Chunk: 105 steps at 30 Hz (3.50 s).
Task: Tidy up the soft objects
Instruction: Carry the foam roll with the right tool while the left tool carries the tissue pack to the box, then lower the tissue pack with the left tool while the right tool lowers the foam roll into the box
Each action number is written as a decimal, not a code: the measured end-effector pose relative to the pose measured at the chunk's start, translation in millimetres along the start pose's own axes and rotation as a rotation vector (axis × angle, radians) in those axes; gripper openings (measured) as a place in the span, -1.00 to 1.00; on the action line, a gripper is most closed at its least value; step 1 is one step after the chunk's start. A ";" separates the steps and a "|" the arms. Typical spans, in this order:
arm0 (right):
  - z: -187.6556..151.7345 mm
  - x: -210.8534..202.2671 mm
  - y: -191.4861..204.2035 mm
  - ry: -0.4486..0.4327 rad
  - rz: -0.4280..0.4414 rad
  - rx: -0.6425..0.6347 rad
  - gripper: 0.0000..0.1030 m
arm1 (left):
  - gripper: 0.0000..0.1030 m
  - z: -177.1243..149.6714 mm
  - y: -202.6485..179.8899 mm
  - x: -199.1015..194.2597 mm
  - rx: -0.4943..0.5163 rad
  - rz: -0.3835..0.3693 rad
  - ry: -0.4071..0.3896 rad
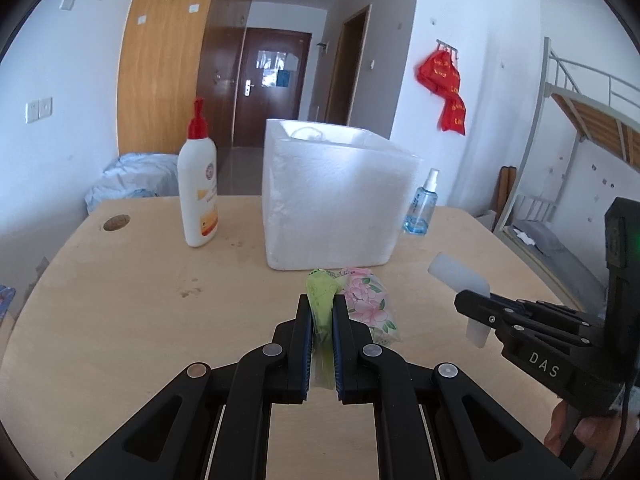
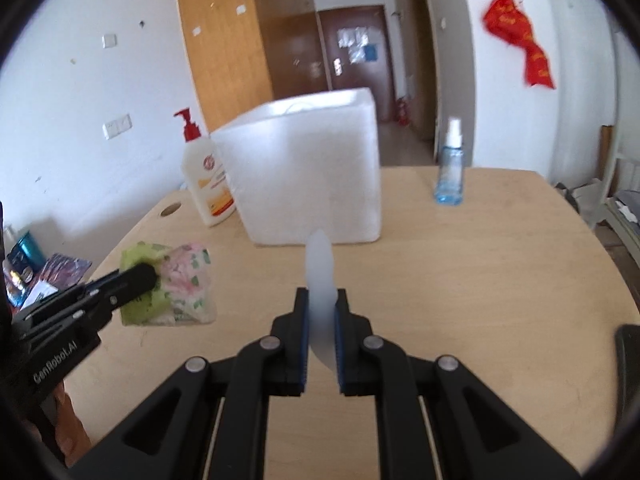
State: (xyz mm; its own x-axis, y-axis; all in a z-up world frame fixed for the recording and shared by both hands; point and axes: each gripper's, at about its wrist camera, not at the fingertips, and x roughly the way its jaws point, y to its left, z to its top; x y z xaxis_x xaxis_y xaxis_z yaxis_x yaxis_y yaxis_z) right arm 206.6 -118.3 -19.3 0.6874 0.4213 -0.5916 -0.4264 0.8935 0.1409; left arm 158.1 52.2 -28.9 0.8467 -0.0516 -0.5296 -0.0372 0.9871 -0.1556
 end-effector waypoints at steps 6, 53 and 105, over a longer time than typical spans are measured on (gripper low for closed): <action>-4.0 -6.8 2.7 -0.022 -0.038 -0.011 -0.74 | -0.83 -1.9 -12.8 -7.0 0.032 0.012 -0.012; 24.6 -110.4 25.1 -0.318 -0.016 -0.106 -0.73 | -0.83 37.5 -43.8 -117.5 0.093 0.067 -0.289; 161.8 38.9 17.2 -0.170 0.043 -0.121 -0.73 | -0.83 171.8 -1.3 52.2 0.062 0.090 -0.206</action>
State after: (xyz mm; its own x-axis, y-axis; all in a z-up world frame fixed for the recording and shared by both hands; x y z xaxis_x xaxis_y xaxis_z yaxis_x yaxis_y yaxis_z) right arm 321.1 -61.5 88.5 0.7521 0.4880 -0.4429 -0.5181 0.8532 0.0603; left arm 293.5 74.2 87.0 0.9322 0.0632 -0.3563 -0.0903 0.9941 -0.0601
